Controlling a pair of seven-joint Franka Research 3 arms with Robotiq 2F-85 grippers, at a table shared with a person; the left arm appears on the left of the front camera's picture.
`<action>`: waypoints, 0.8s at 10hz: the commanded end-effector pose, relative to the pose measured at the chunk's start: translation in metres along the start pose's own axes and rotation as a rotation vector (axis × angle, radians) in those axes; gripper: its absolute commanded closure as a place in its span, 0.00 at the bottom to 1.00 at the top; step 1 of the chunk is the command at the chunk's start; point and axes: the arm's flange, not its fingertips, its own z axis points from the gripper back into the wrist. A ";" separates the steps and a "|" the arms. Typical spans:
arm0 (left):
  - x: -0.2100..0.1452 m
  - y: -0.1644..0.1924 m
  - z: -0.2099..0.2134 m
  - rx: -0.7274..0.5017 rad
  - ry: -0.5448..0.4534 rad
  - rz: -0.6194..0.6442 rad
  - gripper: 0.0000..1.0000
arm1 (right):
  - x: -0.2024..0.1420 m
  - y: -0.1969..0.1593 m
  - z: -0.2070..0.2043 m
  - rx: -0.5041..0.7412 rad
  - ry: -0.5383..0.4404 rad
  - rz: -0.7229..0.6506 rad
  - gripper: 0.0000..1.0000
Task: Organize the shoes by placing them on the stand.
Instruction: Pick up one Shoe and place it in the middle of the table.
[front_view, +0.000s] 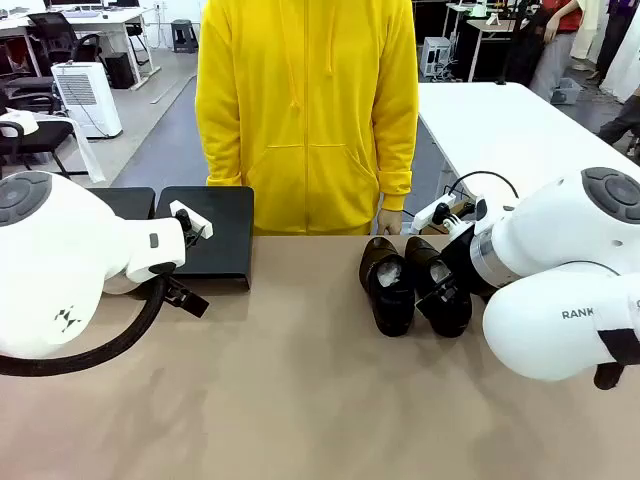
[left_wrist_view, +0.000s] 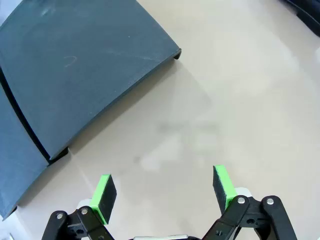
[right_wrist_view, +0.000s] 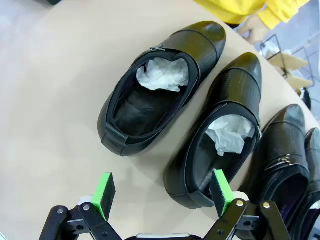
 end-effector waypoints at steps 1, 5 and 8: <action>0.000 0.000 0.000 0.000 -0.001 0.000 0.00 | 0.000 0.000 0.000 0.000 -0.001 0.000 0.00; 0.000 0.000 0.000 0.000 -0.001 0.000 0.00 | 0.000 0.000 0.000 0.000 -0.001 0.000 0.00; 0.000 0.000 0.000 0.000 -0.001 0.000 0.00 | 0.000 0.000 0.000 0.000 -0.001 0.000 0.00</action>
